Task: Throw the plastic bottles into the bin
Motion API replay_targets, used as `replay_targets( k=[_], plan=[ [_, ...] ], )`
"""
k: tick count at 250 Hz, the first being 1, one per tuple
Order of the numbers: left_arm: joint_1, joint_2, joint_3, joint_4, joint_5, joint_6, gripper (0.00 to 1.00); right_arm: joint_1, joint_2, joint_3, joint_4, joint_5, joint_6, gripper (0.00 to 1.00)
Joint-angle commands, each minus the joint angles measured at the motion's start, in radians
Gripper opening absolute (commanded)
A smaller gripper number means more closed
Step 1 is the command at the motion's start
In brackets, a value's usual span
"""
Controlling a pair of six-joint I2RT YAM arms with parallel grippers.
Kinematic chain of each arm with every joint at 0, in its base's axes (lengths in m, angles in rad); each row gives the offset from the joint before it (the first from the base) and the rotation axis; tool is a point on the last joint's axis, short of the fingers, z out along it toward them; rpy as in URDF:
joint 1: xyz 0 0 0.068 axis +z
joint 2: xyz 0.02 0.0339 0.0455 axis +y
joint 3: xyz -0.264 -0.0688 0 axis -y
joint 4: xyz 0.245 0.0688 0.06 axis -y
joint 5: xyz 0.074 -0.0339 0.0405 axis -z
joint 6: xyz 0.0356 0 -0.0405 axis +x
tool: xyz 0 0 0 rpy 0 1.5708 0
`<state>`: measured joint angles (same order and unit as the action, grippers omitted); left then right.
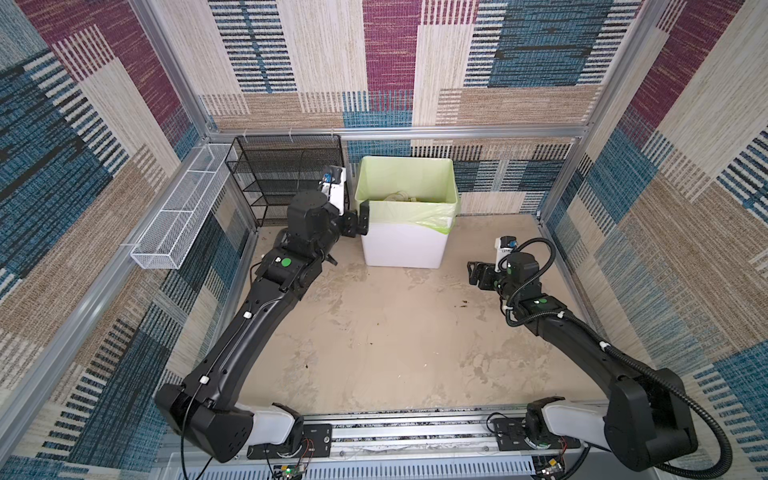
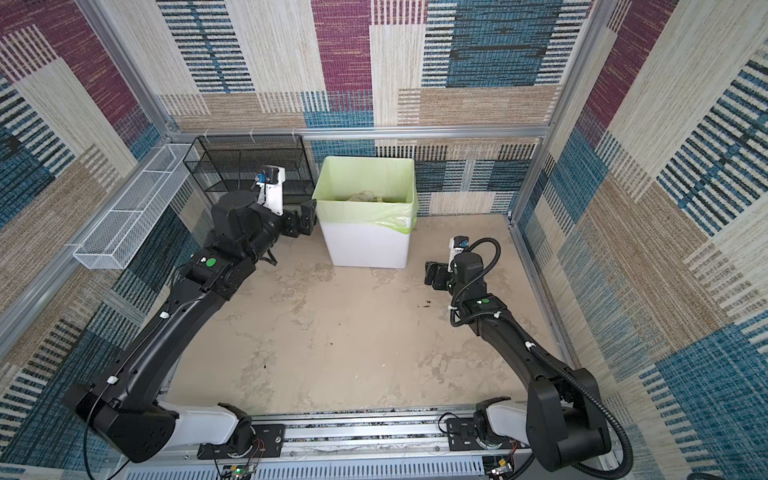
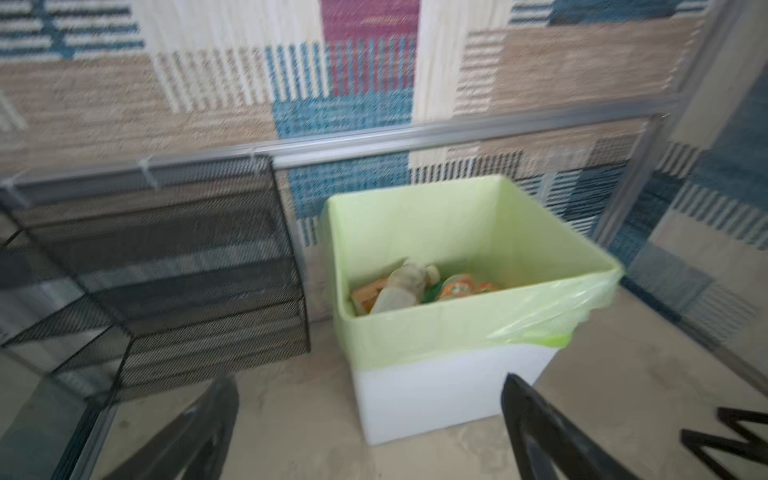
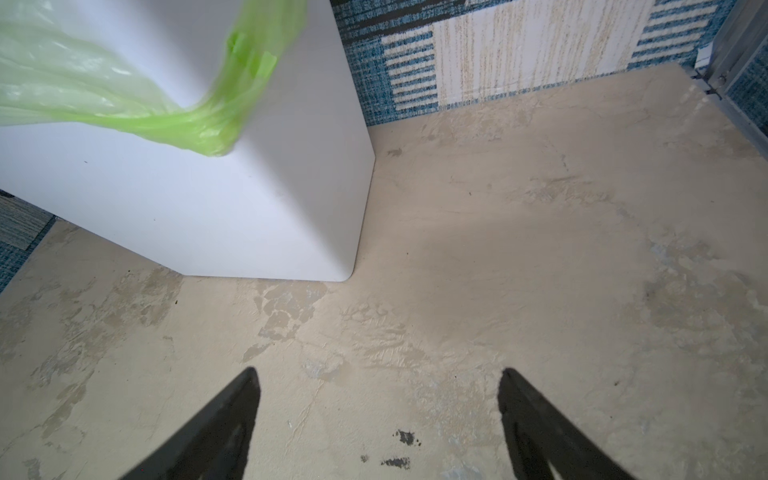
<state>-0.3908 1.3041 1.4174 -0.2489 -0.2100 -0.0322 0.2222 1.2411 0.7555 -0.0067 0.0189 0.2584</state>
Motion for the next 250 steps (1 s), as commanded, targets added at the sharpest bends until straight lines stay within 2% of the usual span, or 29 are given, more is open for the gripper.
replay_targets(
  k=[1,26,57,87,136,167,195,205,220,233,241,250],
  plan=[
    [0.092,-0.107,-0.224,0.08,-0.08,-0.117,1.0,0.0,-0.012,-0.021,0.023,0.076,-0.017,0.95],
    [0.152,-0.222,-0.509,0.227,-0.174,-0.143,1.0,0.0,-0.049,-0.082,0.105,0.168,-0.018,1.0],
    [0.17,-0.29,-0.768,0.369,-0.246,-0.19,1.0,-0.001,-0.113,-0.215,0.314,0.302,-0.019,0.99],
    [0.17,-0.295,-0.918,0.471,-0.379,-0.204,1.0,-0.005,-0.171,-0.379,0.564,0.416,-0.029,0.99],
    [0.171,-0.247,-1.068,0.742,-0.468,-0.09,1.0,-0.029,-0.142,-0.549,0.856,0.531,-0.109,0.99],
    [0.174,-0.134,-1.153,1.012,-0.44,-0.017,0.99,-0.06,-0.062,-0.604,1.004,0.532,-0.145,0.99],
    [0.173,0.027,-1.184,1.271,-0.412,0.074,0.99,-0.085,0.02,-0.624,1.141,0.51,-0.184,0.99],
    [0.17,0.057,-1.178,1.298,-0.392,0.113,0.99,-0.103,0.046,-0.632,1.203,0.474,-0.198,0.99],
    [0.191,0.107,-1.17,1.338,-0.373,0.107,0.99,-0.122,0.103,-0.635,1.31,0.433,-0.223,0.99],
    [0.214,0.173,-1.161,1.379,-0.349,0.09,0.99,-0.131,0.159,-0.618,1.357,0.411,-0.244,0.99],
    [0.215,0.209,-1.161,1.444,-0.336,0.121,0.99,-0.137,0.192,-0.599,1.355,0.392,-0.241,0.99],
    [0.214,0.206,-1.151,1.408,-0.299,0.131,0.99,-0.141,0.227,-0.583,1.351,0.357,-0.252,0.99]
  ],
)
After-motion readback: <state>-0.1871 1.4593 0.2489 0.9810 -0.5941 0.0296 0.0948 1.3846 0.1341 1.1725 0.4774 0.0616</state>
